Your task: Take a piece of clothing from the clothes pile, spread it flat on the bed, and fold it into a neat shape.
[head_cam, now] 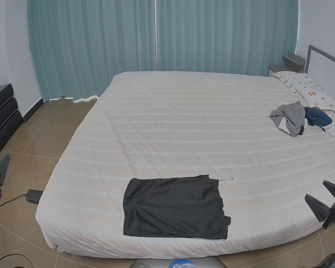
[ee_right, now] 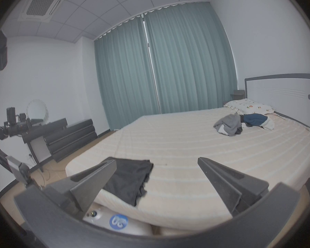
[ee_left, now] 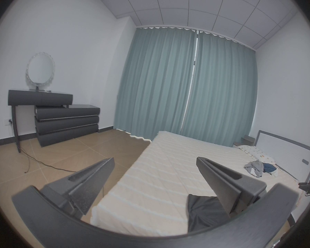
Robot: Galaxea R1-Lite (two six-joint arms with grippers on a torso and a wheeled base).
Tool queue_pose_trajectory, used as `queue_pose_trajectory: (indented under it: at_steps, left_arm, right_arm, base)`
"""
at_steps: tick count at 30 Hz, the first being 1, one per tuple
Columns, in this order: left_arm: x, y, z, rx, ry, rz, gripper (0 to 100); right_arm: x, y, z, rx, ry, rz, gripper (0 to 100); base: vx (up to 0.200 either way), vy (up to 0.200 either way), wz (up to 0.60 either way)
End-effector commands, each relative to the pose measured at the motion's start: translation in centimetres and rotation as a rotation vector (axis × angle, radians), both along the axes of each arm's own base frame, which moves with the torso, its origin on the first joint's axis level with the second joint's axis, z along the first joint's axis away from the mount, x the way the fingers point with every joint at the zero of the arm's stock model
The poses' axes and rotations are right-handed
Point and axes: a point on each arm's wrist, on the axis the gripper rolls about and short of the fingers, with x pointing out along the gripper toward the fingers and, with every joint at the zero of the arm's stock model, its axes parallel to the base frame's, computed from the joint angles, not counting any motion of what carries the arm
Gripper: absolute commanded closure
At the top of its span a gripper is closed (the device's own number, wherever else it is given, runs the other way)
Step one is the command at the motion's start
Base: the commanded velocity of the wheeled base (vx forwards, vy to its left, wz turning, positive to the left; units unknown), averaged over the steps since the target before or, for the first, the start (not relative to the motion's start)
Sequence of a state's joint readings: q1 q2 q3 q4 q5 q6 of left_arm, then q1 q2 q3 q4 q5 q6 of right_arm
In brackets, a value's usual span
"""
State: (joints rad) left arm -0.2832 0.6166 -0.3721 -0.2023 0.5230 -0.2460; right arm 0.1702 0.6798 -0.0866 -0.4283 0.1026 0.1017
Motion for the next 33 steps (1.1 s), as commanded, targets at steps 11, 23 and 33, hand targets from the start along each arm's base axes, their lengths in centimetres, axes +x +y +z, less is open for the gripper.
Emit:
queue_pose_trajectory:
  at_steps: [11,23,33]
  left_arm:
    - [-10.2,1.3,-4.8,0.163,-0.142,0.284,0]
    - [-8.0,0.9,-9.0,0.209,-0.099,0.150,0]
    - [-6.9,0.7,-10.6,0.249,-0.150,0.060,0]
  right_arm:
    - [-8.9,-1.7,-0.5,-0.137,-0.176,-0.135,0]
    - [-9.4,-1.2,-3.4,-0.214,-0.143,-0.257,0]
    - [-7.7,-1.1,-5.2,-0.213,-0.276,-0.228,0]
  base:
    - [0.000,0.000,0.00]
    - [0.000,0.000,0.00]
    - [0.000,0.000,0.00]
